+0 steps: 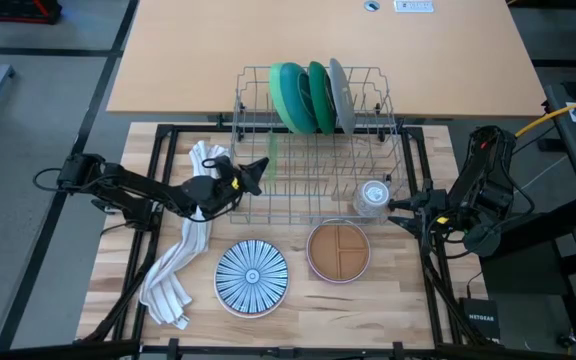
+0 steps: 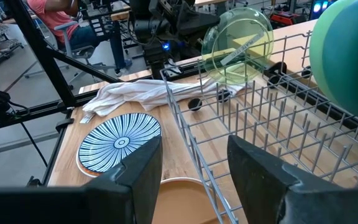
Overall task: Sort dishes
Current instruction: Put the green plate into the dish rack
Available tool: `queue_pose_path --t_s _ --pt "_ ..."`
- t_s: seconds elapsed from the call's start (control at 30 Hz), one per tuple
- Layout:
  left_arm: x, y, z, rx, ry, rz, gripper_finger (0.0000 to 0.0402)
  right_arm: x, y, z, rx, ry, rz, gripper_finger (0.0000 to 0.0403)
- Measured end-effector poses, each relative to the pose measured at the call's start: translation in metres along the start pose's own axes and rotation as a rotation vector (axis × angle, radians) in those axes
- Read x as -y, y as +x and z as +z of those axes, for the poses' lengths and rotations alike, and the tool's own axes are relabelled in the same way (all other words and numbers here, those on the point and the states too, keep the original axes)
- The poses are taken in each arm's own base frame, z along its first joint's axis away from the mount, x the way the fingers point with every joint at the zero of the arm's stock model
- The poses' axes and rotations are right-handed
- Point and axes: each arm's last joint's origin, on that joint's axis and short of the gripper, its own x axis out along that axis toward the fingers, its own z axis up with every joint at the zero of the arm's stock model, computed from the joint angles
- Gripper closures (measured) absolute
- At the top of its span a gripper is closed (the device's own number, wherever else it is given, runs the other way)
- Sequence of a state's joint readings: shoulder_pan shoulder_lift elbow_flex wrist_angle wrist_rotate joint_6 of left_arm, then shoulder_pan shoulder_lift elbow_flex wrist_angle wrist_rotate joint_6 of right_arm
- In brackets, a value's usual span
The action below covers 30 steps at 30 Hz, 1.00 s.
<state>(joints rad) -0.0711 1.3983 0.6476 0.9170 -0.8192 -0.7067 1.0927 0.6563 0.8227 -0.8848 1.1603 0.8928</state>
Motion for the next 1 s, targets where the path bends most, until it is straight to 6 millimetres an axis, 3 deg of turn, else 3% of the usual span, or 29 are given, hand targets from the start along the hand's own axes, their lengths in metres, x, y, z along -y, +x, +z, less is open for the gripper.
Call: queue_pose_path --t_s 1.0 --pt "-0.026 -0.005 -0.023 -0.181 -0.020 0.207 0.0401 0.000 0.000 0.000 -0.001 0.000 0.000 0.0217"
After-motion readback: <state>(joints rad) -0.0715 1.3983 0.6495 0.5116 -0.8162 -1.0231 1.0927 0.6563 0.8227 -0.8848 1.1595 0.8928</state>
